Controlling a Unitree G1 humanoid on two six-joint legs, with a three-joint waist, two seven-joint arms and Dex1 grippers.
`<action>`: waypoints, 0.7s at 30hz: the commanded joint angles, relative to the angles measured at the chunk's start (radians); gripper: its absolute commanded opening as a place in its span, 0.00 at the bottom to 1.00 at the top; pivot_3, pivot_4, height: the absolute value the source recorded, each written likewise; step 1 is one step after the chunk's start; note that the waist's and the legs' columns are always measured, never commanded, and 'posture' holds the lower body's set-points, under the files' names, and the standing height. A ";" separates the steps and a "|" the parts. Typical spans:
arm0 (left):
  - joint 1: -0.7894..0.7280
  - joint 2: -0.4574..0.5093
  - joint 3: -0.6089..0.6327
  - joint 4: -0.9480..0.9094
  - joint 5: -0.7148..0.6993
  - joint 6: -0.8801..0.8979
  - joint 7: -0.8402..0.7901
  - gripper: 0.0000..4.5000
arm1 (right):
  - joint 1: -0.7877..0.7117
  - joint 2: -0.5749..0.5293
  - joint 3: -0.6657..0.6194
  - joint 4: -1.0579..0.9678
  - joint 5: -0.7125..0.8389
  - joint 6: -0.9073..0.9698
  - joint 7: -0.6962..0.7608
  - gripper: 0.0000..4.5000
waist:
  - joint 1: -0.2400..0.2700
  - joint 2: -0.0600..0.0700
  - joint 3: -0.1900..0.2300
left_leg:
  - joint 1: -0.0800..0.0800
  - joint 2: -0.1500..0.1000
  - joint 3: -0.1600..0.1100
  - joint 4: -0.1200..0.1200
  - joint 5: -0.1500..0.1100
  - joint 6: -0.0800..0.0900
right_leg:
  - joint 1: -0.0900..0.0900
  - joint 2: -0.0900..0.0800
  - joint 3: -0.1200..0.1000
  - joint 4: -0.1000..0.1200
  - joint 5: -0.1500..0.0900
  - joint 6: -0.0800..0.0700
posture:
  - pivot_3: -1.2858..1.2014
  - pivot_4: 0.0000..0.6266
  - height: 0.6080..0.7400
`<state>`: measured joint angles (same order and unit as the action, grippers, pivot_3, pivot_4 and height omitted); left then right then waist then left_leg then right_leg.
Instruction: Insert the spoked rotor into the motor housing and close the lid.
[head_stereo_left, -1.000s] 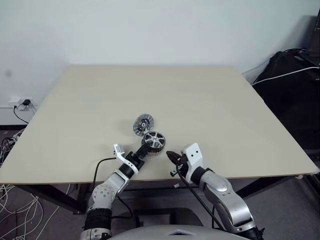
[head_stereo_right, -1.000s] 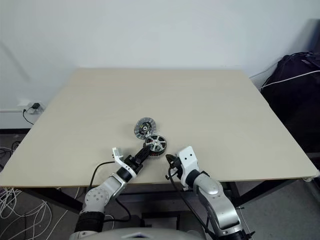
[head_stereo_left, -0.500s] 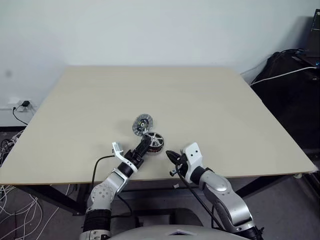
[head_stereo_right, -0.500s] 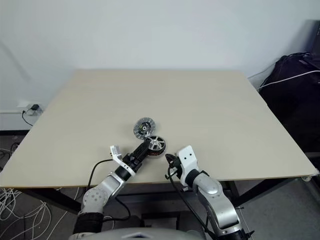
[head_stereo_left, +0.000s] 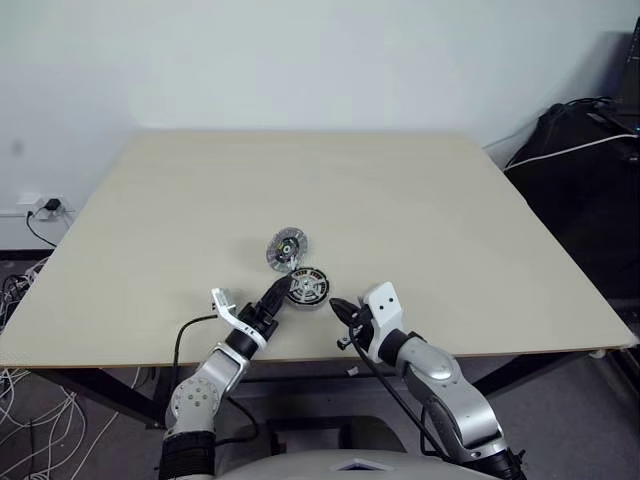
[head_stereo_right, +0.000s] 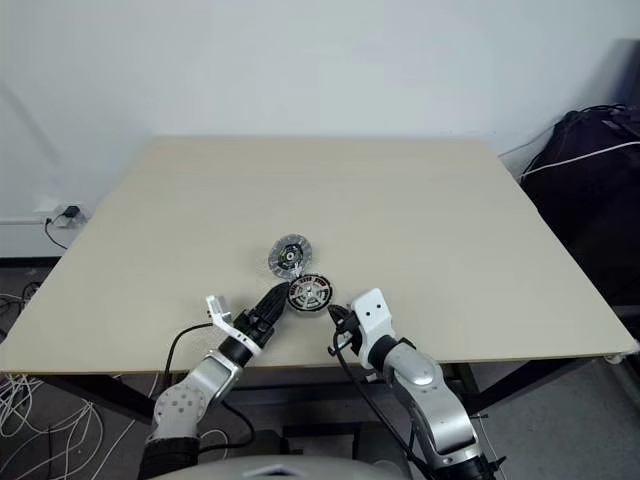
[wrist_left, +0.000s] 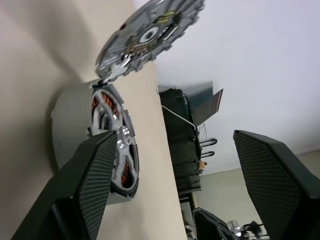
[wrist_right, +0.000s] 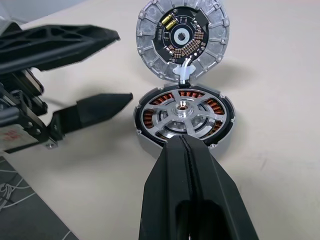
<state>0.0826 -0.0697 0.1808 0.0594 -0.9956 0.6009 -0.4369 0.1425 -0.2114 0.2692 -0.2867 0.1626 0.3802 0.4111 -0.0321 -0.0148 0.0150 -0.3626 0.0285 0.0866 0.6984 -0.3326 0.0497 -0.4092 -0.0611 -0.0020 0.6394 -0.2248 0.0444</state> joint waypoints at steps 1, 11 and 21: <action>0.027 -0.005 -0.048 -0.100 0.097 -0.093 -0.035 0.87 | -0.010 0.004 -0.009 -0.024 0.000 -0.019 -0.004 0.00 | 0.000 0.000 0.000 | 0.000 0.000 0.000 0.000 0.000 0.000 | 0.000 0.000 0.000 0.000 0.000 0.000 | 0.52 0.00 1.00; 0.143 0.087 -0.177 -0.202 0.488 -0.453 -0.079 0.73 | -0.069 0.038 -0.002 0.055 -0.023 -0.049 -0.025 0.00 | 0.003 0.002 0.001 | 0.000 0.001 0.000 0.000 0.000 0.000 | 0.000 0.000 0.000 0.000 0.000 0.000 | 0.52 0.00 1.00; 0.203 0.154 -0.269 -0.166 0.759 -0.671 -0.034 0.00 | -0.259 0.102 0.044 0.299 -0.128 -0.070 -0.061 0.00 | 0.002 0.007 0.004 | 0.000 0.003 0.001 0.000 0.000 0.000 | -0.001 0.000 0.000 0.001 0.000 0.000 | 0.52 0.00 1.00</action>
<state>0.2919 0.0780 -0.0698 -0.0915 -0.2850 -0.0115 -0.4817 -0.0808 -0.1182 0.3134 -0.0037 0.0533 0.3166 0.3632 -0.0304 -0.0082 0.0193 -0.3625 0.0313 0.0877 0.6984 -0.3328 0.0497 -0.4099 -0.0616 -0.0020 0.6402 -0.2246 0.0443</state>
